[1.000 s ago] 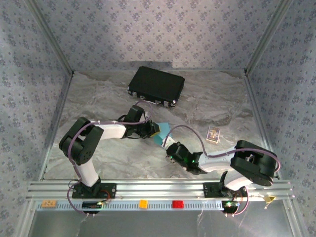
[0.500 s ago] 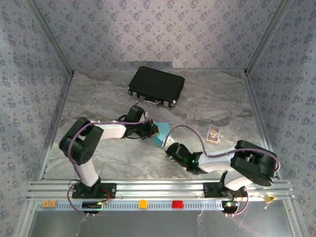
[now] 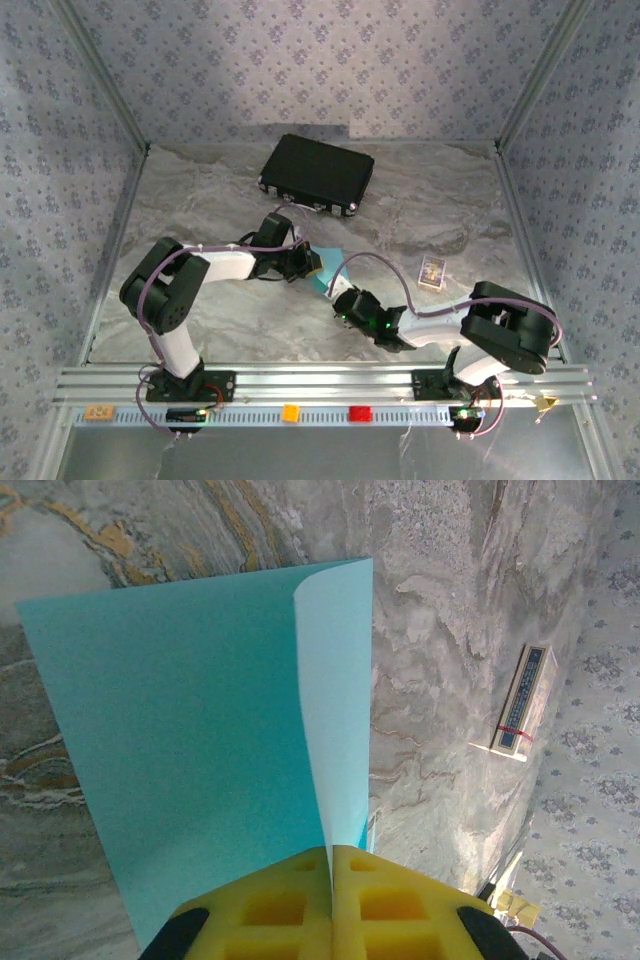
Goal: Fold a paper plane with a square sheet of paper (pick it up from the middle)
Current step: Fourth fold the wing at the center of the table.
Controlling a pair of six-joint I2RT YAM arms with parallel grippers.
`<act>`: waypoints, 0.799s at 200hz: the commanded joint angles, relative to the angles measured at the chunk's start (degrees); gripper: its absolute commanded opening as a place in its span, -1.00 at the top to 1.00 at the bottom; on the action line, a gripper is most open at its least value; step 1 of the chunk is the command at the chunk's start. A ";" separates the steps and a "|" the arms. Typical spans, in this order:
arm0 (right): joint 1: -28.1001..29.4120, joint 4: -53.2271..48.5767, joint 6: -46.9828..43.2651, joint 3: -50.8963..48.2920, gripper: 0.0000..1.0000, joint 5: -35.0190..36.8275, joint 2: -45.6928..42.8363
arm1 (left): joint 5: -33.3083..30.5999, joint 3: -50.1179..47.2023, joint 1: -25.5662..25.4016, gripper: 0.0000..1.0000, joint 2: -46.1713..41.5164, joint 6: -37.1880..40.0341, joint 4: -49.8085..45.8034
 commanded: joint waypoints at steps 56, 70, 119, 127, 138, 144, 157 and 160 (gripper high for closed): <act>0.19 -1.13 -1.30 0.94 0.23 1.33 0.51 | 0.65 1.70 -0.18 0.89 -1.81 0.61 -0.68; 0.32 -1.15 -1.40 0.95 0.26 1.85 0.59 | 0.67 1.76 -0.18 0.89 -1.81 0.58 -0.68; 0.29 -1.11 -1.13 0.95 0.64 1.73 0.42 | 0.56 1.61 -0.17 0.89 -1.87 0.50 -0.76; 0.26 -1.08 -0.93 0.93 0.67 1.79 0.48 | 0.46 1.64 -0.16 0.89 -1.98 0.49 -0.77; 0.17 -1.02 -0.81 0.95 0.68 1.68 0.48 | 0.41 1.65 -0.23 0.89 -1.96 0.50 -0.77; 0.17 -0.98 -0.81 0.95 0.69 1.57 0.44 | 0.45 1.67 -0.16 0.89 -1.98 0.49 -0.77; 0.23 -0.89 -0.72 0.91 0.69 1.55 0.49 | 0.54 1.59 -0.19 0.89 -1.95 0.50 -0.85; 0.24 -0.89 -0.72 0.95 0.67 1.66 0.49 | 0.50 1.64 -0.16 0.89 -2.04 0.50 -0.89</act>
